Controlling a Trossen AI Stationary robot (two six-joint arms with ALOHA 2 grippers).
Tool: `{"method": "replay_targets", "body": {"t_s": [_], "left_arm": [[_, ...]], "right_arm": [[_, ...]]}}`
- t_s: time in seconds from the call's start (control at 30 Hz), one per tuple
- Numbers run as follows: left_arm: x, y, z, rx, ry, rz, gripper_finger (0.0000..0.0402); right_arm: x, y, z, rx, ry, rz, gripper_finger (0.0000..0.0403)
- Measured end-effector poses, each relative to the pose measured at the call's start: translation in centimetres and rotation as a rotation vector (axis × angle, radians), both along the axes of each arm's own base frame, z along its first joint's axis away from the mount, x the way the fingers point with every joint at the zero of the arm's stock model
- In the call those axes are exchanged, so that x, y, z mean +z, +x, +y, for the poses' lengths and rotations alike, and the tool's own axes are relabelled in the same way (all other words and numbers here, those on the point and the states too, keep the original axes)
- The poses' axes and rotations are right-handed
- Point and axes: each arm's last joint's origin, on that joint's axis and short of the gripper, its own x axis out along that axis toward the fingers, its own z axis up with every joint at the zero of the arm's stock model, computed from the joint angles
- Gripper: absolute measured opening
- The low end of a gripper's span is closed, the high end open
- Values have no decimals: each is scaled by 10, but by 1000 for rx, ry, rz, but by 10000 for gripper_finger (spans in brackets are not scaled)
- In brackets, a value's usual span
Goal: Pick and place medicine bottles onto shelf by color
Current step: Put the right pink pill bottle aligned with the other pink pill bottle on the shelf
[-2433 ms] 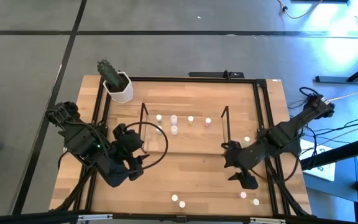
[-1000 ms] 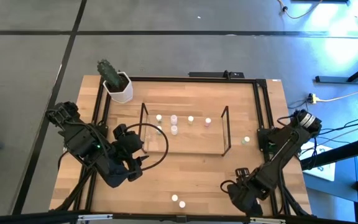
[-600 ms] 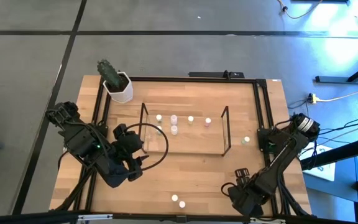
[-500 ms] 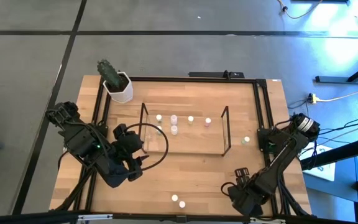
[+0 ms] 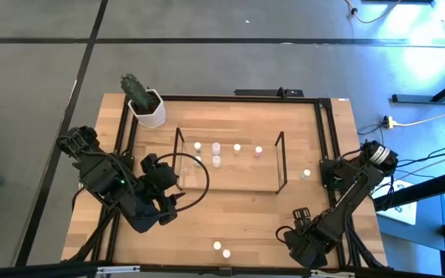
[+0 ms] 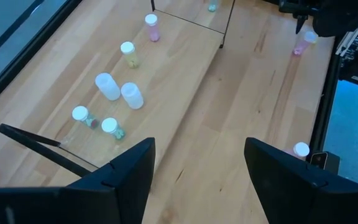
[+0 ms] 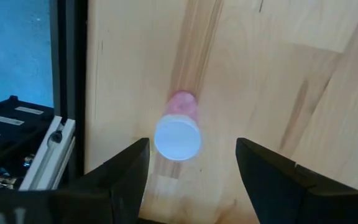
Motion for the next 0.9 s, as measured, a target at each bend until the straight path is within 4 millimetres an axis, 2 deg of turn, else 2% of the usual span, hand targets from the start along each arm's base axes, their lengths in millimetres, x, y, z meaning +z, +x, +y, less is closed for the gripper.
{"method": "replay_targets", "body": {"t_s": [0.6,0.9], "left_arm": [[0,0,0,0,0,0,241],[0,0,0,0,0,0,240]], "right_arm": [[-3,5,6,0,32,-50,241],[-5,0,8,-6,5,-46,241]]}}
